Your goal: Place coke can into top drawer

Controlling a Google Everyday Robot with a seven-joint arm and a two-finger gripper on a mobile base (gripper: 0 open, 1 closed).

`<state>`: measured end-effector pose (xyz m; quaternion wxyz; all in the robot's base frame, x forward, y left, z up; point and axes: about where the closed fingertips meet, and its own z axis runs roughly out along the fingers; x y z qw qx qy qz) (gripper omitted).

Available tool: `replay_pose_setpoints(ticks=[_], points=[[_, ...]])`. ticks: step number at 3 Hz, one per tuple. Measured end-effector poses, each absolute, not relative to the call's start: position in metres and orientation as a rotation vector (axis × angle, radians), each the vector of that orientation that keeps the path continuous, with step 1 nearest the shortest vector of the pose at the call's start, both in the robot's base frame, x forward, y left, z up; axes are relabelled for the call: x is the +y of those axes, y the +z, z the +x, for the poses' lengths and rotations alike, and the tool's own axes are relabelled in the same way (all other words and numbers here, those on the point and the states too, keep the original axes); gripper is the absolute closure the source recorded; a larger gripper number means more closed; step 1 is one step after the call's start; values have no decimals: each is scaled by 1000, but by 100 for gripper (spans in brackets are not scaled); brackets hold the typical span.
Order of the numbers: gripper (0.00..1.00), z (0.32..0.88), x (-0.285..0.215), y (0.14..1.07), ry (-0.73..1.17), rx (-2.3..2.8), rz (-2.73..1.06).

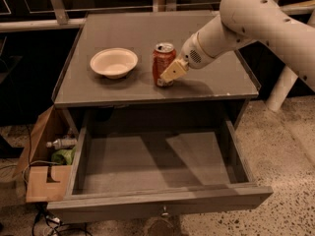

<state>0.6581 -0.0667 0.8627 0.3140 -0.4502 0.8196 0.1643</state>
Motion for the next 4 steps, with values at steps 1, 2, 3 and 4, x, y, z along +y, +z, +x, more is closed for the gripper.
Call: replay_pose_setpoints(ticks=[1, 2, 3, 4], points=[[89, 658, -67, 863, 433, 2161, -1187], [100, 658, -67, 863, 433, 2160, -1187], [100, 650, -60, 885, 390, 2117, -1203], [100, 625, -62, 915, 314, 2080, -1210]])
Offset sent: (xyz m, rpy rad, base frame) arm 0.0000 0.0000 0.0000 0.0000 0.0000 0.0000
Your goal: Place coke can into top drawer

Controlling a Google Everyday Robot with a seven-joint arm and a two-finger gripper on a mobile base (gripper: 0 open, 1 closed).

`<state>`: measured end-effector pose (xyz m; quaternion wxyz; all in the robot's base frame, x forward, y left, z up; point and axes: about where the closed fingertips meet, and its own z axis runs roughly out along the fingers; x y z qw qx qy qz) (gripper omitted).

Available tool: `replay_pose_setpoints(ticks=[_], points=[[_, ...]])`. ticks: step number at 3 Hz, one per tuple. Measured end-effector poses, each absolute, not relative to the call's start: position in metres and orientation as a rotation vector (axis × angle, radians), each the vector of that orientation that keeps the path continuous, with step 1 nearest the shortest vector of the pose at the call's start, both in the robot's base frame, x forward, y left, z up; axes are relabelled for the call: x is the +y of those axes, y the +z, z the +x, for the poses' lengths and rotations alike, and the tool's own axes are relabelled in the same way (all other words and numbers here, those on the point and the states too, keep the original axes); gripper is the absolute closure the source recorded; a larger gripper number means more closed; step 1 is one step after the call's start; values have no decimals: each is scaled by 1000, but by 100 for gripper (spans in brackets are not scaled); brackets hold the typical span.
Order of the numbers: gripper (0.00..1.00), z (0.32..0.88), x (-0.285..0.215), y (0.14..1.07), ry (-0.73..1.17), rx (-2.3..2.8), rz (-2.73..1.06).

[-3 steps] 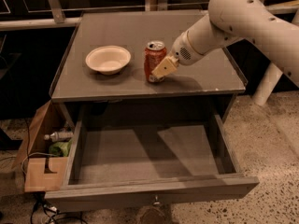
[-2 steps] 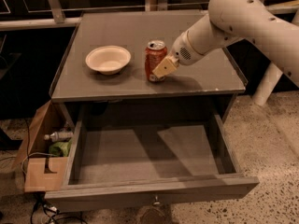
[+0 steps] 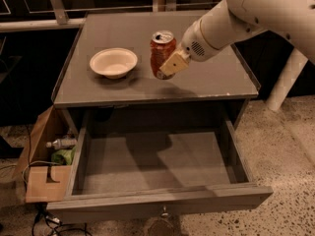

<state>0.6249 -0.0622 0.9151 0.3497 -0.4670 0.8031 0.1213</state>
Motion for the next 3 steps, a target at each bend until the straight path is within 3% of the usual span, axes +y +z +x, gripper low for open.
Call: replay_pose_setpoints(ticks=[2, 3], points=[[100, 561, -88, 936, 245, 2137, -1137], [100, 559, -89, 935, 242, 2142, -1137]])
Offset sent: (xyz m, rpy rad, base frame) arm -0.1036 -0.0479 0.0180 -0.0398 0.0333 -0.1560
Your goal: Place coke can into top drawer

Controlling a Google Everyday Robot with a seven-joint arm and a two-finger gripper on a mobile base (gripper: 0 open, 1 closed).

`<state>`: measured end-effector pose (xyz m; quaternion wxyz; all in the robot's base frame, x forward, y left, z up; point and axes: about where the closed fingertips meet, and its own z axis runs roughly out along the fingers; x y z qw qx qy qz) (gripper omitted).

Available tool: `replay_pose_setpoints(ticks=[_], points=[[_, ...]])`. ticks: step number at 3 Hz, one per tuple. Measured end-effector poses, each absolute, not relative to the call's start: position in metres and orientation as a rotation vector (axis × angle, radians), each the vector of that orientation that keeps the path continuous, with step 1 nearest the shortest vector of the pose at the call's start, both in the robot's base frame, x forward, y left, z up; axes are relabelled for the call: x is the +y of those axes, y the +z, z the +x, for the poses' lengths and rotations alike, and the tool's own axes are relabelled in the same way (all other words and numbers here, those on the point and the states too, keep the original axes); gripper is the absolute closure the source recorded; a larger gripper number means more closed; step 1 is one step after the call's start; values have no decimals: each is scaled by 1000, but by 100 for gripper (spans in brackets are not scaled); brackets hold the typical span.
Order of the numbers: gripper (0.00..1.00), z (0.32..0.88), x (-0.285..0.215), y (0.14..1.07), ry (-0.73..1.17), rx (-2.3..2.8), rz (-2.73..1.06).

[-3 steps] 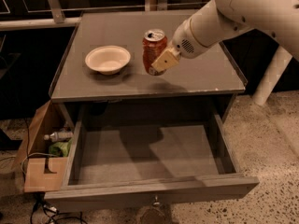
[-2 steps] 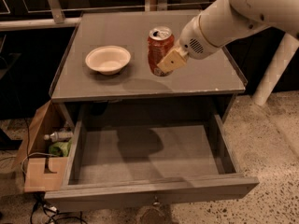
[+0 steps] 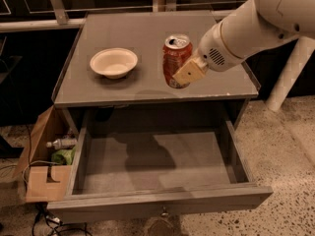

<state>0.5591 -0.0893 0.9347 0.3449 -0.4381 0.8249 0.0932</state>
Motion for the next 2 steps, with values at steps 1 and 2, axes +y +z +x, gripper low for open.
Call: replay_pose_setpoints(ticks=[1, 2], points=[[100, 560, -112, 935, 183, 2178, -1087], [100, 545, -141, 926, 135, 2237, -997]])
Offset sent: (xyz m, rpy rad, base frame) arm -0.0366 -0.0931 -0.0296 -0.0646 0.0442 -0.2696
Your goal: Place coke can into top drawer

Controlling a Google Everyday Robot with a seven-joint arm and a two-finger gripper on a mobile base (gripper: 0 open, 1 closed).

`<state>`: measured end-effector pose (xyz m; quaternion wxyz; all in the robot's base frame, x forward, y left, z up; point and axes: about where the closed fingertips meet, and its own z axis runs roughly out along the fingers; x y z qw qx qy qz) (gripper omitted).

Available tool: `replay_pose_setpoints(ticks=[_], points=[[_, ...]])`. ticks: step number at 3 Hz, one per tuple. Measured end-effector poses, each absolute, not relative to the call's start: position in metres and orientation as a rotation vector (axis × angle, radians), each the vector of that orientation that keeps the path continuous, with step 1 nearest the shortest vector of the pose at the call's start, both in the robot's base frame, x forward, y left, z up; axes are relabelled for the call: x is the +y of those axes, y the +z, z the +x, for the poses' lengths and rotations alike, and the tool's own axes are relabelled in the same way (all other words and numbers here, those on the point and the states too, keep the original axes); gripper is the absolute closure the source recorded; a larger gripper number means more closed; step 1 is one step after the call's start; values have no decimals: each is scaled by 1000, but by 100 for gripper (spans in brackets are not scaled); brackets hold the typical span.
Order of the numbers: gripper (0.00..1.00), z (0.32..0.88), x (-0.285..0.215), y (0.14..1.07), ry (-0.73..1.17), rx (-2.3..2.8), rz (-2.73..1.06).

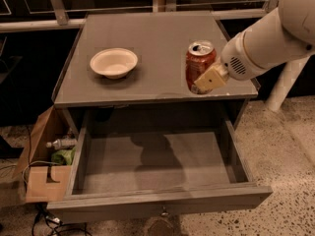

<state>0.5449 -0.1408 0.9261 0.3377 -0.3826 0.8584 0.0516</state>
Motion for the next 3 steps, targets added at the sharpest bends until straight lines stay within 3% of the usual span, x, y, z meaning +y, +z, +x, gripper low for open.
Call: replay_pose_setpoints(ticks=[3], points=[[100, 514, -160, 880, 164, 2359, -876]])
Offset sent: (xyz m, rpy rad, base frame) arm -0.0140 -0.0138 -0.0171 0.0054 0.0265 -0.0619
